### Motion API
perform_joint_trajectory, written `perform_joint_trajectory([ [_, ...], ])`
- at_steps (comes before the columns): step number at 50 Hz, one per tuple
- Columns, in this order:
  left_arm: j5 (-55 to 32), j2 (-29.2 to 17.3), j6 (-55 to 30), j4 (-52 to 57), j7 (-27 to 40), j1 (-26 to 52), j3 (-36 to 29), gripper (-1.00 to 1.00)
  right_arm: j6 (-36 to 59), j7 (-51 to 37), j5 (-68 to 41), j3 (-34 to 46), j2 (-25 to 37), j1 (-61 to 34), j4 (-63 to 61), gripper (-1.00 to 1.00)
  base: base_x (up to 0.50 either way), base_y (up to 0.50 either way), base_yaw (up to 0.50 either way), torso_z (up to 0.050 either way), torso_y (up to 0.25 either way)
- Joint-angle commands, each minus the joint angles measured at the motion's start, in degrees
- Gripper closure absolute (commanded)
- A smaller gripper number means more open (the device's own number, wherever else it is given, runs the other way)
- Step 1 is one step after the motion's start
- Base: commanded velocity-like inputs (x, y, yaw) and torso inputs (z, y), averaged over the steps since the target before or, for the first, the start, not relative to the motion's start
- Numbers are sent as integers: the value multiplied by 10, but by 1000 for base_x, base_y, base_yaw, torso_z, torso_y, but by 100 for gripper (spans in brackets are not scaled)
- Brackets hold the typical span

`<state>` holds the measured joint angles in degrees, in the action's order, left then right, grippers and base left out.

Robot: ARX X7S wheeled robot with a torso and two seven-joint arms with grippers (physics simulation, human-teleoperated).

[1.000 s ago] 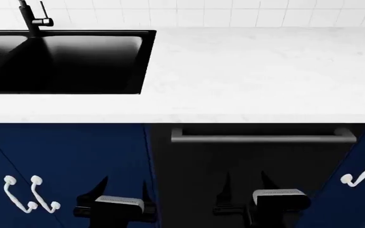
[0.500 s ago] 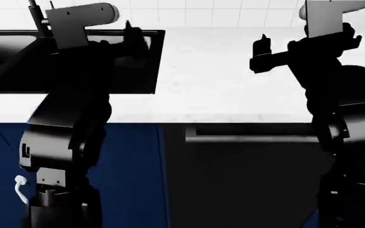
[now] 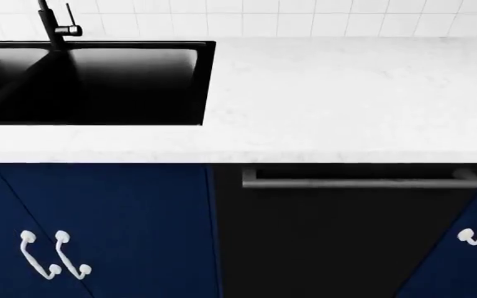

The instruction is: Pick and place the shaker into the drawer. Then close the cabinet.

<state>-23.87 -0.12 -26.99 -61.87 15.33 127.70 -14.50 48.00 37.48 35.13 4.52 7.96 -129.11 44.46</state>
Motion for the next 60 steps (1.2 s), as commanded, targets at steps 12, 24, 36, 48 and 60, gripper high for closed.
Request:
perform_joint_trajectory([
  [12, -28, 1, -18, -53, -19, 73, -48, -100, -8, 53, 41, -22, -27, -59, 43, -100, 0, 0, 0, 50, 84],
  [24, -160, 1, -32, -79, -50, 73, -182, -100, 0, 20, -37, -22, -26, -59, 78, -100, 0, 0, 0, 50, 66],
  [36, -212, 1, -82, -71, -65, 73, -187, -100, 13, 16, -61, -20, -28, -59, 99, -100, 0, 0, 0, 17, 13],
  [48, -307, 1, -65, -86, -64, 73, -287, -100, 7, 30, -58, -16, -26, -59, 130, -100, 201, 0, 0, 0, 0],
  [60, -455, 1, -18, -104, -57, 73, -433, -100, -1, 26, -59, -14, -19, -59, 149, -100, 500, -6, 0, 0, 0],
])
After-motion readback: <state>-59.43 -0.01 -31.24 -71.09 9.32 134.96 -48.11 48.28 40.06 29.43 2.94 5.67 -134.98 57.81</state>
